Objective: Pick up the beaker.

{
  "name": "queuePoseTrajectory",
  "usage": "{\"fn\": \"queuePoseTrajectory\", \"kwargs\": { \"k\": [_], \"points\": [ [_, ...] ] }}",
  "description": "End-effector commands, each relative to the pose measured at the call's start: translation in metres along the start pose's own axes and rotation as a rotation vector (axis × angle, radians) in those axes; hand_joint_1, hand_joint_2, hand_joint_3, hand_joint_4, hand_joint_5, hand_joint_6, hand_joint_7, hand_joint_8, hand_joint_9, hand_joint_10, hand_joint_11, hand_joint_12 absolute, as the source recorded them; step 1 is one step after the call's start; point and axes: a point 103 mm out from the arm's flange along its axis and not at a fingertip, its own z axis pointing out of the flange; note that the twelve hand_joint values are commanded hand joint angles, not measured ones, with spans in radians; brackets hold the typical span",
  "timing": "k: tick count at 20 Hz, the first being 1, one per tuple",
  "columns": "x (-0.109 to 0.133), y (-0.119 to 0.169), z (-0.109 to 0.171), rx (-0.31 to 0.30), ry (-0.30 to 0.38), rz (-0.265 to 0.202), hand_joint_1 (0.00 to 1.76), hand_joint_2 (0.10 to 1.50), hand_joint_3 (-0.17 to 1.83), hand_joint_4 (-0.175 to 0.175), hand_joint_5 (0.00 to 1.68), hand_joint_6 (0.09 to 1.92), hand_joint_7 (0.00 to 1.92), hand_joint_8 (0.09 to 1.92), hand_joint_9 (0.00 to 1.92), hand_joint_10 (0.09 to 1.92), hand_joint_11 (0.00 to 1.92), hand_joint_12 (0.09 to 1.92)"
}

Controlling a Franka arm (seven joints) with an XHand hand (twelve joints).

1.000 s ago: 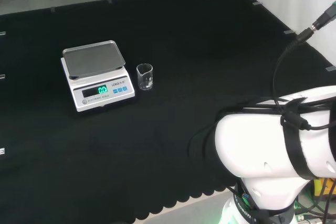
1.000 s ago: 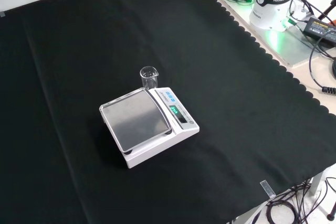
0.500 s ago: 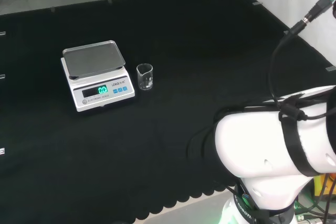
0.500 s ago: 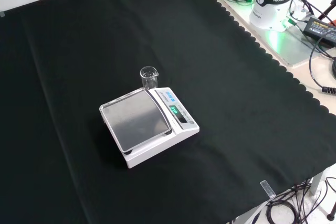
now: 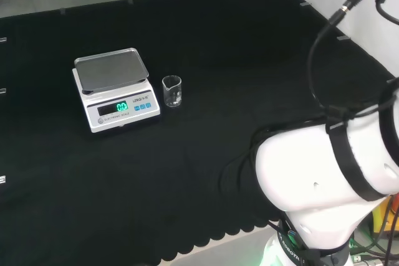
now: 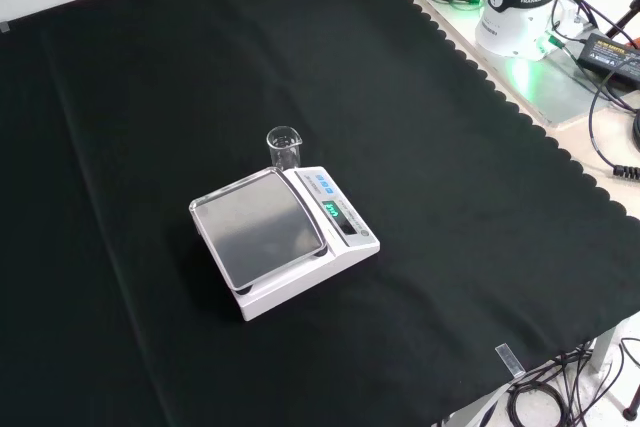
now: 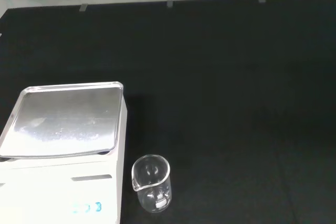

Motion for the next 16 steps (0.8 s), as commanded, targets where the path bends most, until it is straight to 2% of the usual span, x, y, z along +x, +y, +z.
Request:
{"fn": "queuePoseTrajectory", "kwargs": {
  "k": [1,9,16],
  "points": [
    [-0.001,0.044,0.033,0.015,0.065,-0.022,0.25,0.9,0.19,-0.052,0.0,0.09,0.0,0.38,0.0,0.41,0.0,1.46],
    [-0.004,0.072,0.069,0.036,0.084,-0.009,0.27,0.9,0.17,-0.059,0.0,0.09,0.0,0.44,0.0,0.48,0.0,1.48],
    [-0.002,0.088,0.1,0.095,0.109,-0.012,0.28,0.9,0.17,-0.062,0.0,0.09,0.0,0.47,0.0,0.49,0.0,1.48]
  ]
}}
